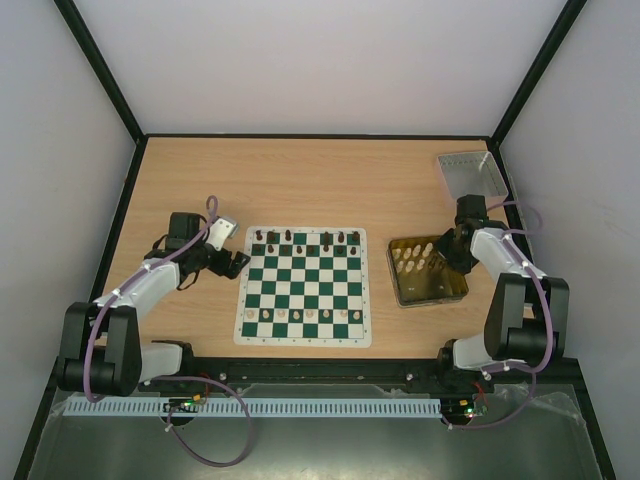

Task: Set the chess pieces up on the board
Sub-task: Pick up the chess piece from the storage box, then place the chess piece on the chessboard.

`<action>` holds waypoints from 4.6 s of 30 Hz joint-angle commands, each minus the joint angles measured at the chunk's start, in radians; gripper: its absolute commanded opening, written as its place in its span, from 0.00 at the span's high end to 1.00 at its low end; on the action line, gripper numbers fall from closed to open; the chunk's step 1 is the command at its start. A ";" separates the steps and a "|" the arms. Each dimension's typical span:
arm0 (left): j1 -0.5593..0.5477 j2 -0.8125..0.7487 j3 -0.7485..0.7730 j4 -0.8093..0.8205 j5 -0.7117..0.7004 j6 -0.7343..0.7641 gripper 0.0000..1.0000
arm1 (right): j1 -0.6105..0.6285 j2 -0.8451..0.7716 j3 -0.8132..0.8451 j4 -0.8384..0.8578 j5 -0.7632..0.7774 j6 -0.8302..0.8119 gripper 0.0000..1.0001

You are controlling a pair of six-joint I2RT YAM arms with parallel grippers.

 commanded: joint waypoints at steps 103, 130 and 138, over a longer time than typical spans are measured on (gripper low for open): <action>0.168 0.102 0.051 0.059 -0.214 -0.080 0.01 | 0.857 0.857 1.136 -0.302 -0.022 -0.056 0.98; 0.167 0.116 0.057 0.055 -0.199 -0.075 0.01 | 0.857 0.857 1.094 -0.290 -0.010 -0.050 0.97; 0.168 0.115 0.057 0.054 -0.196 -0.075 0.01 | 0.857 0.852 1.083 -0.273 -0.023 -0.041 0.77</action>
